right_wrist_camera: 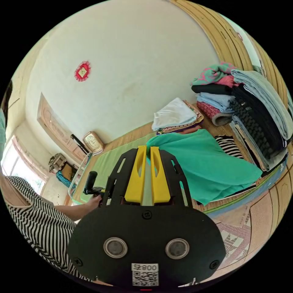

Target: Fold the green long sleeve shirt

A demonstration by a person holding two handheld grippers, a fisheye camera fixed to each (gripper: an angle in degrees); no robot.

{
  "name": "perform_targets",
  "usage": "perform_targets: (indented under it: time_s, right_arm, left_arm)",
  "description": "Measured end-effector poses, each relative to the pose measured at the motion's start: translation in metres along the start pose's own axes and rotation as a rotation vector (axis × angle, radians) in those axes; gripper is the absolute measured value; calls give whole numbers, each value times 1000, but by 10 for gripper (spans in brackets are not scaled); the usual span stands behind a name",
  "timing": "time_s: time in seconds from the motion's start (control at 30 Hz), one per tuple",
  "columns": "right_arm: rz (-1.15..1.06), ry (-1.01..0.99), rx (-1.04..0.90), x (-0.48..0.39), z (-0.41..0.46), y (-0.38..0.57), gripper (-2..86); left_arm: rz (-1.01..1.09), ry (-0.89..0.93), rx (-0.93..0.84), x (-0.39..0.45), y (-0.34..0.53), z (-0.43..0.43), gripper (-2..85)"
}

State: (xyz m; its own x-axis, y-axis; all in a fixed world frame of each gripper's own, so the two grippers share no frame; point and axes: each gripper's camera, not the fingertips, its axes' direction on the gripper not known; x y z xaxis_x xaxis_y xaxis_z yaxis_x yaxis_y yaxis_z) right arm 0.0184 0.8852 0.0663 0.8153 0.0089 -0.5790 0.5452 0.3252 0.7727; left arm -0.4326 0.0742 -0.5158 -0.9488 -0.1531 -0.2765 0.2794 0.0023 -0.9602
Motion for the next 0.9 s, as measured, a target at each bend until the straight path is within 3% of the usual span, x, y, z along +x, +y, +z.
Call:
perform_targets:
  time_s: [0.17, 0.37, 0.63, 0.9]
  right_arm:
    - [-39, -153, 62, -60, -87, -1, 20]
    - [-123, -181, 97, -119, -163, -9, 19]
    - [-79, -202, -2, -146, -169, -3, 20]
    - [-68, -238, 29, -143, -192, -26, 20]
  left_arm:
    - [41, 48, 57, 12, 24, -43, 6]
    - [36, 156, 105, 12, 48, -75, 23]
    - [-28, 266, 114, -10, 41, -91, 62]
    - [-143, 348, -5, -41, -39, -70, 99]
